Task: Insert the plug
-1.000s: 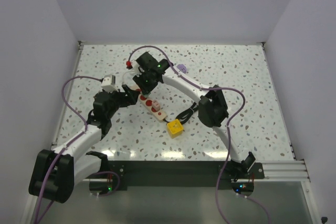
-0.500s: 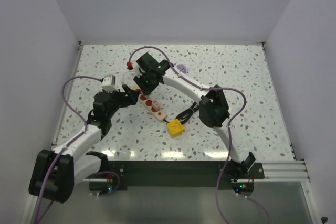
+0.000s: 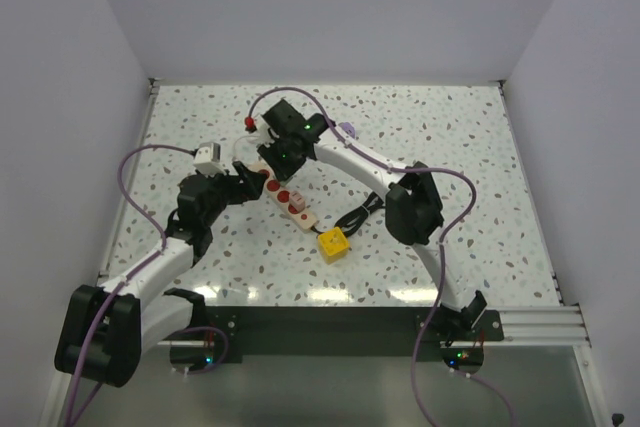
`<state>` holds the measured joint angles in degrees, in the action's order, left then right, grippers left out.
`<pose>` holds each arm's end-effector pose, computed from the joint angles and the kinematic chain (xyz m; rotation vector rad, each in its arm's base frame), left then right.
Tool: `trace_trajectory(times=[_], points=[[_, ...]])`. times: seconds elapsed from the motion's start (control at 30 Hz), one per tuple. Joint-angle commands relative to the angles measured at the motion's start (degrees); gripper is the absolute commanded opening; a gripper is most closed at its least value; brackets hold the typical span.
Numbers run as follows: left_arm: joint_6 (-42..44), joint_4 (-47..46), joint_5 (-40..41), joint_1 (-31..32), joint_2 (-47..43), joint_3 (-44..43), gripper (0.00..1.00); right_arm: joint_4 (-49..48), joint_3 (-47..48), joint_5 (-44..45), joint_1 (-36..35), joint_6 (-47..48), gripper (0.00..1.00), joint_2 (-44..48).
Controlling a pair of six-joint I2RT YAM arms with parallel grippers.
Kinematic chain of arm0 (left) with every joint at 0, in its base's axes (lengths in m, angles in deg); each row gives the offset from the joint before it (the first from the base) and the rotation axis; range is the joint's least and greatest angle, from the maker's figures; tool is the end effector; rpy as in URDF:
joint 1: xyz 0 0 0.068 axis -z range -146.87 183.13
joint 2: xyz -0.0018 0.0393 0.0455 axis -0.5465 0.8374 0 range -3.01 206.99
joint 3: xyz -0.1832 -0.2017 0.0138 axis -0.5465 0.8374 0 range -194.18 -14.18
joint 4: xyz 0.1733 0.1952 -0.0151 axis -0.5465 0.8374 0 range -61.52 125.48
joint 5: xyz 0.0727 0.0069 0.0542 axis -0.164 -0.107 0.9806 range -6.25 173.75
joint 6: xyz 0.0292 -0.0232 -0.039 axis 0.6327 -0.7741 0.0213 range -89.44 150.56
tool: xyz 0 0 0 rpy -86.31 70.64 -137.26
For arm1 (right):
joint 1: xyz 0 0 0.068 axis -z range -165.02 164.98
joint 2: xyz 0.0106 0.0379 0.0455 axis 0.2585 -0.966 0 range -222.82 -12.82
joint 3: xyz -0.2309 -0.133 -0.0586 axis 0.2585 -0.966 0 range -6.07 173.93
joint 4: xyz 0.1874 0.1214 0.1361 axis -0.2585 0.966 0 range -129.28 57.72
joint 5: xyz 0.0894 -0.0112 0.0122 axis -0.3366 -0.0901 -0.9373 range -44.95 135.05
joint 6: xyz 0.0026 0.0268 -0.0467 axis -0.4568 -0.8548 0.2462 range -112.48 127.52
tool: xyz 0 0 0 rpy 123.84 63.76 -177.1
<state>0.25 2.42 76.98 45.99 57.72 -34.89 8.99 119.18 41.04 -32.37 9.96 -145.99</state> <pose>0.2166 -0.0538 0.2057 -0.1967 1.8493 -0.6365 0.3454 0.3787 0.2408 -1.1176 2.3430 0.3852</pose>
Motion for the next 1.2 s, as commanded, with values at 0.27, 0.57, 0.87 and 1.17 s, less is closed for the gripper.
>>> trace_trajectory(times=[0.27, 0.57, 0.87, 1.17], points=[[1.3, -2.6, -0.6, -0.4, -0.5, 0.9, 0.86, -1.5, -0.2, -0.4, -0.7, -1.0, 0.00, 3.7], [1.3, -2.6, -0.5, -0.4, -0.6, 1.0, 0.86, -0.7, 2.6, -1.3, -0.8, -0.9, 0.00, 1.2], [1.4, -2.7, -0.6, -0.4, -0.3, 1.0, 0.87, -0.9, 3.3, -2.4, -0.9, -1.0, 0.00, -0.3], [1.3, -2.7, -0.3, -0.4, -0.7, 1.1, 0.87, -0.1, 4.6, -2.8, -0.9, -1.2, 0.00, -1.9]])
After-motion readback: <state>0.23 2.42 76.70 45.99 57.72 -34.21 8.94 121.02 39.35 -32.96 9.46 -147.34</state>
